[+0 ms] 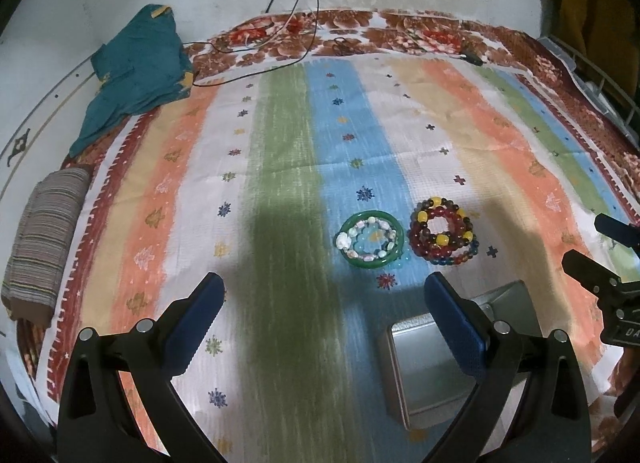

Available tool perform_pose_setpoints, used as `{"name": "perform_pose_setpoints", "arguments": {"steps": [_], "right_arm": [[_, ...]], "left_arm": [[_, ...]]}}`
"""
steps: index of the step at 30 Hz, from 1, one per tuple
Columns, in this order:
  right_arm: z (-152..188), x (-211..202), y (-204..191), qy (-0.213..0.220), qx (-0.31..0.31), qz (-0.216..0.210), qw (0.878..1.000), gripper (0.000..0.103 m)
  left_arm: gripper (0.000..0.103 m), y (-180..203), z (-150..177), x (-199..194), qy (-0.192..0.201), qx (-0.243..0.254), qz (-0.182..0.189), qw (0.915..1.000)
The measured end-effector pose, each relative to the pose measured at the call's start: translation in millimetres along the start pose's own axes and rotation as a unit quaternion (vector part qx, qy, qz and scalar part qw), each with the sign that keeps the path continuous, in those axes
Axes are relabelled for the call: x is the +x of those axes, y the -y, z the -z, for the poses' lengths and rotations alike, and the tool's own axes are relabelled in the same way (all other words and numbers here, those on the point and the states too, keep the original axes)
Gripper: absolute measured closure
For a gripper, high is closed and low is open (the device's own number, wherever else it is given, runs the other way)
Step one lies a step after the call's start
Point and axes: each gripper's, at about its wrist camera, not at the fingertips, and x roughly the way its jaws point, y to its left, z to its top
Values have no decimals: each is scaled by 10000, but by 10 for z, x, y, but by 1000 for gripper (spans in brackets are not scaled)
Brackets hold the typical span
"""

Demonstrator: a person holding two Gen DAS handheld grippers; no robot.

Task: Organize jewelry
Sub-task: 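Lower left tool over the green bangle while right tool lowers over the beaded bracelets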

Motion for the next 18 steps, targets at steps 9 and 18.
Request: {"name": "perform_pose_setpoints", "arguments": {"steps": [9, 18], "right_arm": [[-52, 272, 11, -179, -43, 99, 9998, 4], [-83, 482, 30, -333, -45, 138, 9993, 4]], "left_arm": [[6, -37, -117, 272, -155, -29, -156, 9998], [6, 17, -191, 472, -288, 33, -111, 9995]]}}
